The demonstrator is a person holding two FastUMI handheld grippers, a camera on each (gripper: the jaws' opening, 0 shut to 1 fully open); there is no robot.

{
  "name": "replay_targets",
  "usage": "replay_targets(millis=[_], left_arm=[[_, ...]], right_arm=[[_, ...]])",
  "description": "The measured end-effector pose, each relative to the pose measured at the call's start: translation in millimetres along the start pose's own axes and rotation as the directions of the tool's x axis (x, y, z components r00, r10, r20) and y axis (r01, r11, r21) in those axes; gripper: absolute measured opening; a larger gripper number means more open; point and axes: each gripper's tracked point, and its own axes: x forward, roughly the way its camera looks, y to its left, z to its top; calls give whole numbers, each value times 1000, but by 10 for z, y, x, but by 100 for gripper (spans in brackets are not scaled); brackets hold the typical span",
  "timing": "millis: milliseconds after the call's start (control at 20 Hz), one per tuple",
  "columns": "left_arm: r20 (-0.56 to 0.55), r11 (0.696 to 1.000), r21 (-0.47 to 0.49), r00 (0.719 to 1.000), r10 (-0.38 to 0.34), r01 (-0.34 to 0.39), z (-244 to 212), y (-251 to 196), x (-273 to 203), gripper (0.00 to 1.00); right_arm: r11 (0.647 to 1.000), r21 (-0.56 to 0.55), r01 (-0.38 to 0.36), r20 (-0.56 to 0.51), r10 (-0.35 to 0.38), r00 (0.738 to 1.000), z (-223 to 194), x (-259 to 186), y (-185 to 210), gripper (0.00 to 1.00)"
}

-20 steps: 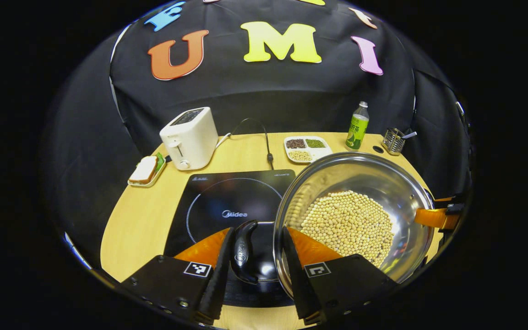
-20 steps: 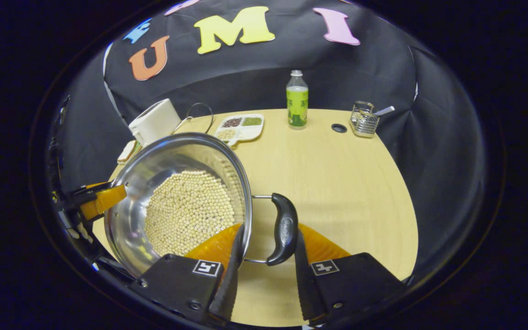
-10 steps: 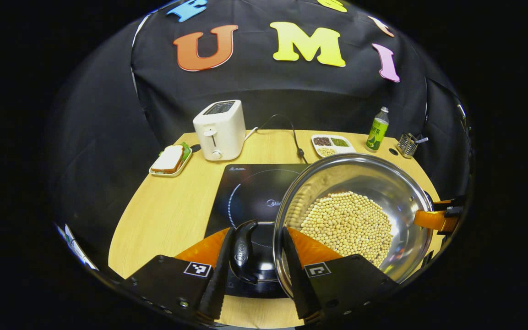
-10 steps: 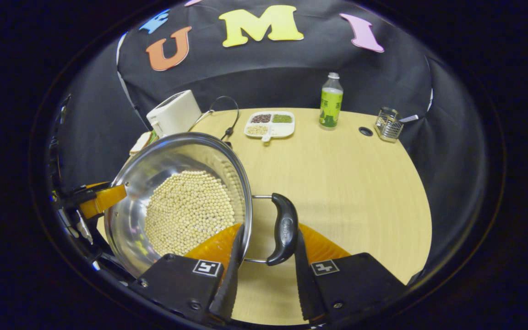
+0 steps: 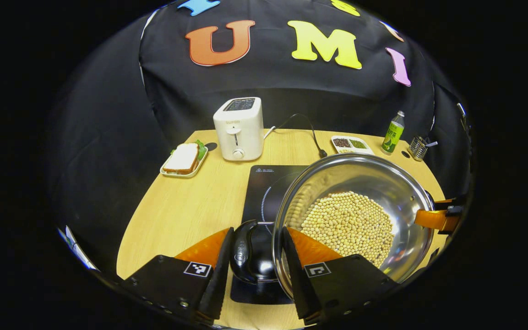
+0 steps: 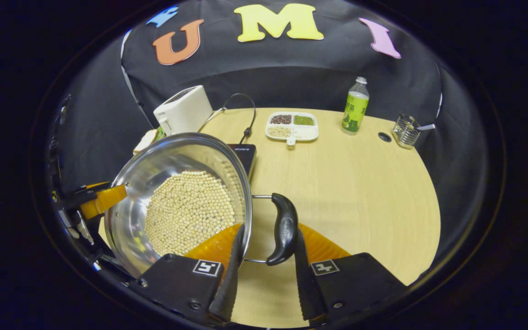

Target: First push the handle of the pot to place it horizontally, then grasp the pot with both hands and set it on the induction cooktop.

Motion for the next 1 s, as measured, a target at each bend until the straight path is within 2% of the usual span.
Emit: replay_targets(millis=[400,550,600,850,1000], left_arm=[[-10,1000,11,1000,-4,4,220,291,371,59],[-12,1000,14,1000,-12,12,286,332,490,59],[-15,1000,15,1000,-15,16,277,336,519,59],[-37,999,29,999,-24,25,268,362,678,59],[-26,999,36,999,-25,26,295,355,707,59]], right_arm=[[1000,9,19,-8,-19,1000,301,318,270,55],[999,14,29,-13,-29,999,376,406,301,58],[999,15,34,-18,-34,999,388,431,305,55],[998,50,50,-58,-47,997,322,535,332,55],[997,54,54,-41,-52,998,348,553,330,55]])
